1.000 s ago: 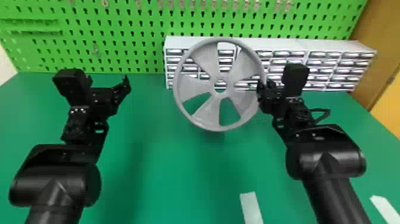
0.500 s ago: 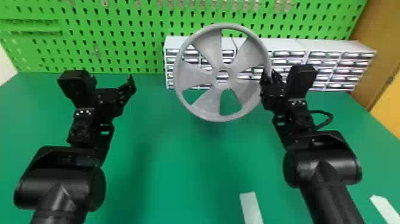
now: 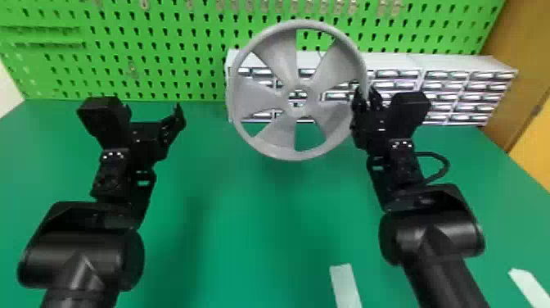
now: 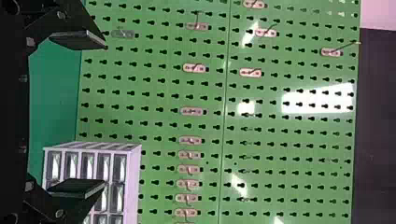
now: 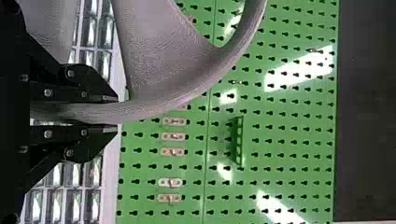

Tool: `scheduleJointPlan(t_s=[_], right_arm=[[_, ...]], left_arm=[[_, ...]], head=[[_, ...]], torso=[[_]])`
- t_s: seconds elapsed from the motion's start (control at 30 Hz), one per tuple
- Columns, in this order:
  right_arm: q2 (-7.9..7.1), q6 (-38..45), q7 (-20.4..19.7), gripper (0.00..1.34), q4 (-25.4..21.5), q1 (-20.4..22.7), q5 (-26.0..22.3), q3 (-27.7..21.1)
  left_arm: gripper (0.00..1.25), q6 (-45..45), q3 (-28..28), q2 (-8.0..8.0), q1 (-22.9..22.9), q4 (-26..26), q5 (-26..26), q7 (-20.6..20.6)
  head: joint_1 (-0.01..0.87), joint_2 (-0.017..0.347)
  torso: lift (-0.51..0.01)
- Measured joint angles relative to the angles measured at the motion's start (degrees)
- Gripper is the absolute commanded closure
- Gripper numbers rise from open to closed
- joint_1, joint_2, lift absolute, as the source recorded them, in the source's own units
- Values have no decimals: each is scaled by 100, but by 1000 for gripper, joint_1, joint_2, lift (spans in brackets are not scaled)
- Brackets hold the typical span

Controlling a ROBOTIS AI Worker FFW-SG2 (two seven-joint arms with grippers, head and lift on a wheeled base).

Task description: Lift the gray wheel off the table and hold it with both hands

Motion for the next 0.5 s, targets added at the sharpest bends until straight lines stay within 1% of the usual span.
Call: scheduleJointPlan(t_s=[0.23, 0.5], right_arm=[[44, -244, -320, 1027, -45, 49, 106, 238], [61, -323, -487, 1027, -78, 88, 181, 501]], left_arm=[[225, 0, -32, 0, 75, -138, -2, 30], [225, 0, -187, -1, 276, -374, 80, 249]], head=[[711, 15], [711, 15]], torso=[[-98], [-98]])
